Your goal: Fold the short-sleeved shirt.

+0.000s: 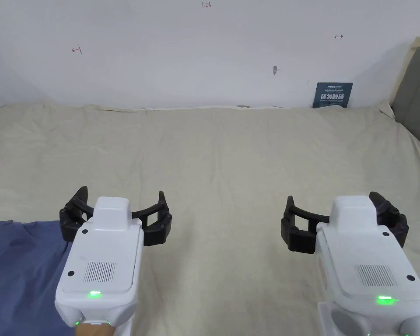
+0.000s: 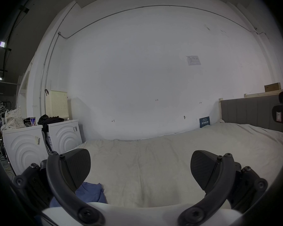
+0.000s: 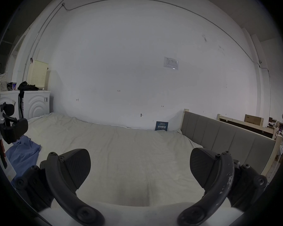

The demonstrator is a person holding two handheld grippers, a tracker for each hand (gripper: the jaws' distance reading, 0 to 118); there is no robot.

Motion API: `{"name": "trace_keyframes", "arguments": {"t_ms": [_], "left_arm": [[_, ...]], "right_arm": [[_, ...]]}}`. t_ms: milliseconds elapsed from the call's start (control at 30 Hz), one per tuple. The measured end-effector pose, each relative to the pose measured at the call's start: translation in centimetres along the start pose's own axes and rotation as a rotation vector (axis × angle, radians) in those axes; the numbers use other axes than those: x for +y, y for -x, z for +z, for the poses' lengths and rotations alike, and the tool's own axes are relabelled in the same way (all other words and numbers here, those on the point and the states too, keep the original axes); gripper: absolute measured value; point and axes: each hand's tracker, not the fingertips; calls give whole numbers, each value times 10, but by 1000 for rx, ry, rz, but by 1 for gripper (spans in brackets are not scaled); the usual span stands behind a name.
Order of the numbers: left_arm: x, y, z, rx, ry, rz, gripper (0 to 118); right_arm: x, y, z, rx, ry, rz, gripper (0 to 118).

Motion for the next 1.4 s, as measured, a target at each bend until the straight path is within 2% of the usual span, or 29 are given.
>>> {"name": "trace_keyframes", "arguments": {"t_ms": [400,433,467,500,567,600,633,700,967,1133,1400], "left_arm": [[5,1,0,-7,14,29,118],[6,1,0,-14,15,40,114],[7,1,2,-27,12,50,104],[8,1,3,-38,13,58,77],[10,-1,3,-47,17,62,12],[10,-3,2,-48,22,60,1],[11,-4,2,-28,39,37,0],[10,-6,1,-78,25,71,0],[8,9,5,-20,29,43,0],[3,51,17,75,42,40,0],[-7,154,55,299,79,-28,0]], "right_arm": [[6,-1,2,1,-10,4,118],[7,-1,2,4,-10,5,113],[8,-1,3,6,-12,4,103],[9,-1,4,10,-9,2,80],[11,0,5,21,-5,-2,31],[12,0,5,25,-3,-2,4],[13,1,5,30,-4,-1,2],[14,1,6,33,-8,-5,1],[18,16,-1,99,1,-10,1],[25,59,-12,205,-13,-5,1],[41,164,-19,445,-51,-12,1]]}}
